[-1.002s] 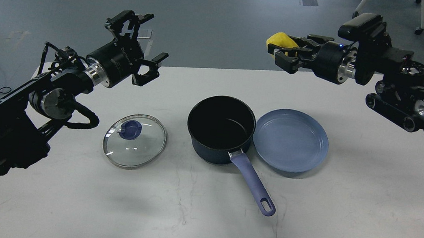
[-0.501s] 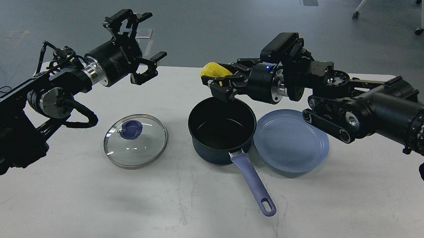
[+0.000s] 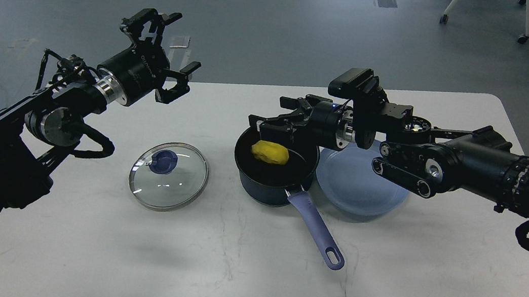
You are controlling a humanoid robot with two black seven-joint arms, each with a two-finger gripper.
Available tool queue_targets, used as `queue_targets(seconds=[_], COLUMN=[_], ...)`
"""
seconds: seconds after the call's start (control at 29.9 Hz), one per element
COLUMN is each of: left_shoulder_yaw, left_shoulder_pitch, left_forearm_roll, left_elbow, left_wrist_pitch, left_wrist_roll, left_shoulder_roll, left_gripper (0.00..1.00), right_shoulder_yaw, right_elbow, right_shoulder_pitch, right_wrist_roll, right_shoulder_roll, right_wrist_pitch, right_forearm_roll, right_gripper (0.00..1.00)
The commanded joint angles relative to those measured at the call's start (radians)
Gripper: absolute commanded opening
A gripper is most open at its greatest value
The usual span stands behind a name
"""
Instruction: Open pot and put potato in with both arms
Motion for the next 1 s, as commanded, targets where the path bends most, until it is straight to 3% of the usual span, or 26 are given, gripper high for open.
queue_targets(seconds=[0.0,0.1,0.17,0.27,0.37,0.43,0.53,0.8,0.97], left_shoulder_yaw=[-0.003,-0.018,-0.033,-0.046,-0.069,-0.073,-0.073,-0.075,-0.075], left_shoulder_pitch=[0.002,0.002,0.009,0.028,0.054,0.067,0.068,0.077,0.084], left_forearm_roll=[-0.003,-0.003,-0.009,-0.009,-0.009,-0.009,-0.009,-0.010,-0.024], left_elbow=[0.000,0.000,0.000,0.000,0.002,0.002,0.002,0.002,0.002], left_wrist_pitch=[0.001,0.001,0.001,0.001,0.006,0.006,0.001,0.000,0.001], left_wrist_roll=[0.002,0.002,0.000,0.000,0.000,0.000,0.002,0.003,0.015], left_shoulder_roll=[0.000,-0.001,-0.003,-0.010,-0.021,-0.030,-0.029,-0.032,-0.032], left_gripper=[0.98,0.98,0.98,0.98,0.98,0.98,0.98,0.98,0.98], right_shoulder_yaw=[0.103,0.230,0.371,0.459,0.563,0.632,0.680,0.773,0.773], right_elbow=[0.005,0.042,0.080,0.089,0.080,0.082,0.080,0.072,0.059], right_shoulder_pitch=[0.018,0.027,0.023,0.009,-0.036,-0.094,-0.144,-0.207,-0.209], right_wrist_roll=[-0.007,-0.030,-0.050,-0.079,-0.157,-0.243,-0.283,-0.341,-0.338], right_shoulder_roll=[-0.010,-0.032,-0.071,-0.082,-0.085,-0.085,-0.081,-0.050,-0.030], right_wrist_pitch=[0.008,0.063,0.178,0.240,0.286,0.322,0.336,0.330,0.281], right_forearm_roll=[0.151,0.379,0.630,0.765,0.918,1.004,1.025,1.027,1.027], right_gripper=[1.00,1.00,1.00,1.00,1.00,1.00,1.00,1.00,1.00])
